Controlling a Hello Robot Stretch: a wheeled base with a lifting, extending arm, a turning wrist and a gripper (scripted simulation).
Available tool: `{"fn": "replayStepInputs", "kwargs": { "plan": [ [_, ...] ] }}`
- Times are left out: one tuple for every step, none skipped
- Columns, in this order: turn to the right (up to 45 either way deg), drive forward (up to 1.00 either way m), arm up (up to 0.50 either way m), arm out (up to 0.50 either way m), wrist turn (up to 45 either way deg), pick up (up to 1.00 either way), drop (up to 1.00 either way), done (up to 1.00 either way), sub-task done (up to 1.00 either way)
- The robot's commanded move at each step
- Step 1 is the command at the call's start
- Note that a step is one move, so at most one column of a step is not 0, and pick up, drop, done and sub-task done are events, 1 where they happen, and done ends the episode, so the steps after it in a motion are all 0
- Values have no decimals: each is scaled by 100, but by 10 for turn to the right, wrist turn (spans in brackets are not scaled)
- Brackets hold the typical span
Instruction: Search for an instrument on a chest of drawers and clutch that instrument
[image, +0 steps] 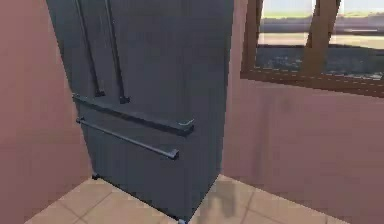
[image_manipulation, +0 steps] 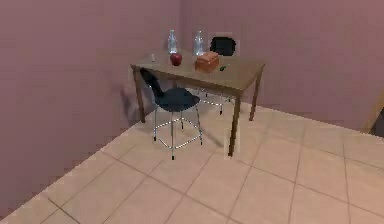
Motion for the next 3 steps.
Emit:
{"fn": "replayStepInputs", "kwargs": {
  "plan": [
    [450,0,0,0,0,0,0,0,0],
    [450,0,0,0,0,0,0,0,0],
    [450,0,0,0,0,0,0,0,0]
  ]
}}
